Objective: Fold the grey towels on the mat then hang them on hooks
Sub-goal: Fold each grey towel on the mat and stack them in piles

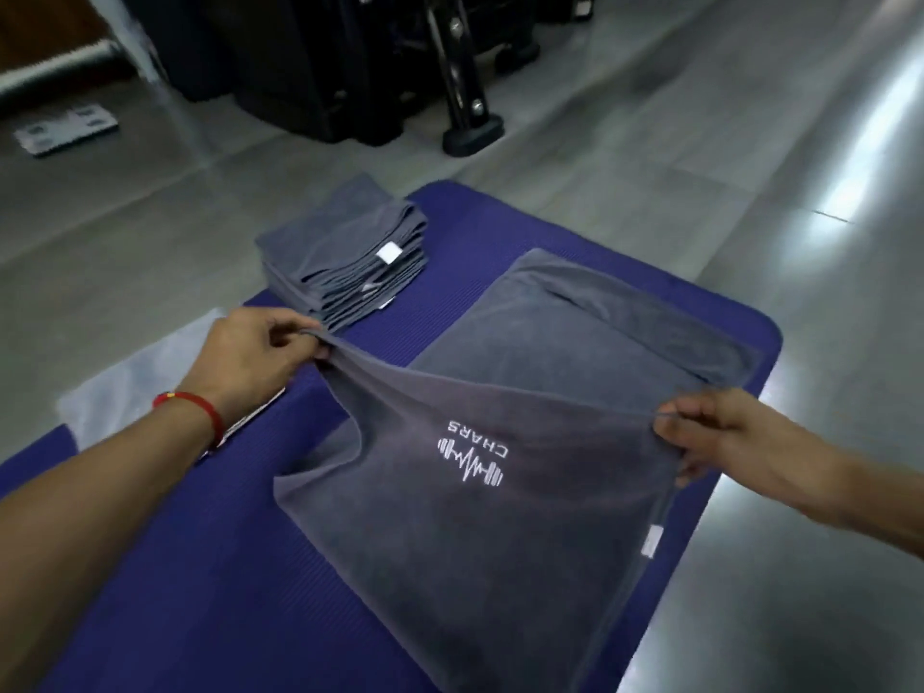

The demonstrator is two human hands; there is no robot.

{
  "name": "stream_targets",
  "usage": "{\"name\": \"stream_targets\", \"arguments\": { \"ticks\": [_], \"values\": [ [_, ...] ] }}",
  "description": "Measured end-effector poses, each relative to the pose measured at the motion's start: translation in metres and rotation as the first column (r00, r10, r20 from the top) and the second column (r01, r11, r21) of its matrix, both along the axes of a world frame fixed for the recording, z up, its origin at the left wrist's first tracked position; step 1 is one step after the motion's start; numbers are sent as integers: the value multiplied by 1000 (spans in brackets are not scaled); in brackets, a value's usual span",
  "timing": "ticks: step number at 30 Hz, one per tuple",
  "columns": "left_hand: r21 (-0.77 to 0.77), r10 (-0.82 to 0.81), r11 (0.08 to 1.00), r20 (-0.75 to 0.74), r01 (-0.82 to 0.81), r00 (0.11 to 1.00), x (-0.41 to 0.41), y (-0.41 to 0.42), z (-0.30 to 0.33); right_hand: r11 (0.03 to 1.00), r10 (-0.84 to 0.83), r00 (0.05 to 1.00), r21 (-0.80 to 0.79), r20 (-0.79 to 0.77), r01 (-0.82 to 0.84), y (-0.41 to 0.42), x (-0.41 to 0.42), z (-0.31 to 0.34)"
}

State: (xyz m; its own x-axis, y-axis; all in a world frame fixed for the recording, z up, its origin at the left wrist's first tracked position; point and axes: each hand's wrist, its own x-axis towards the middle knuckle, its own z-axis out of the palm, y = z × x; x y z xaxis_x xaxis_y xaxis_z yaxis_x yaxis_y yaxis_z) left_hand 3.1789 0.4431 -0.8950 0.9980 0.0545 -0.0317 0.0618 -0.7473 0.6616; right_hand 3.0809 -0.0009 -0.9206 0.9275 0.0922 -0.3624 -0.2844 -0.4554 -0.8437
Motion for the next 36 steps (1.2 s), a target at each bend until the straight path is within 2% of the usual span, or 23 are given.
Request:
{"name": "stream_targets", "arguments": {
  "ticks": [2,4,7,10,13,15,19,23,27,30,36],
  "values": [
    [90,-53,995,11,52,999,39,-29,-8,988,-153,987,-23,41,154,-25,11,-32],
    [105,-64,993,20,62,998,80,-61,-17,949,-281,953,-115,115,294,-43,21,-61],
    [167,-46,985,60,35,997,136,-126,-31,832,-498,847,-172,185,527,-62,41,-83],
    [176,-77,983,99,58,992,186,-193,-44,708,-598,737,-223,315,670,-88,72,-94],
    [185,-72,982,163,41,984,230,-242,-56,616,-635,624,-190,456,765,-114,108,-114],
    [202,-61,979,185,23,981,251,-266,-66,569,-646,578,-190,498,800,-125,124,-139],
    [246,10,969,106,-35,994,279,-288,-99,572,-579,621,-279,529,771,-125,121,-180],
    [249,24,968,38,-32,999,298,-299,-128,572,-545,626,-298,558,764,-127,119,-189],
    [258,49,966,-110,-19,993,311,-312,-140,567,-510,619,-307,598,764,-127,121,-195],
    [267,62,964,-139,-23,988,318,-316,-140,560,-515,599,-288,613,776,-126,122,-194],
    [119,-10,992,-213,36,977,315,-307,-129,538,-492,587,-306,643,786,-126,122,-198]
  ]
}}
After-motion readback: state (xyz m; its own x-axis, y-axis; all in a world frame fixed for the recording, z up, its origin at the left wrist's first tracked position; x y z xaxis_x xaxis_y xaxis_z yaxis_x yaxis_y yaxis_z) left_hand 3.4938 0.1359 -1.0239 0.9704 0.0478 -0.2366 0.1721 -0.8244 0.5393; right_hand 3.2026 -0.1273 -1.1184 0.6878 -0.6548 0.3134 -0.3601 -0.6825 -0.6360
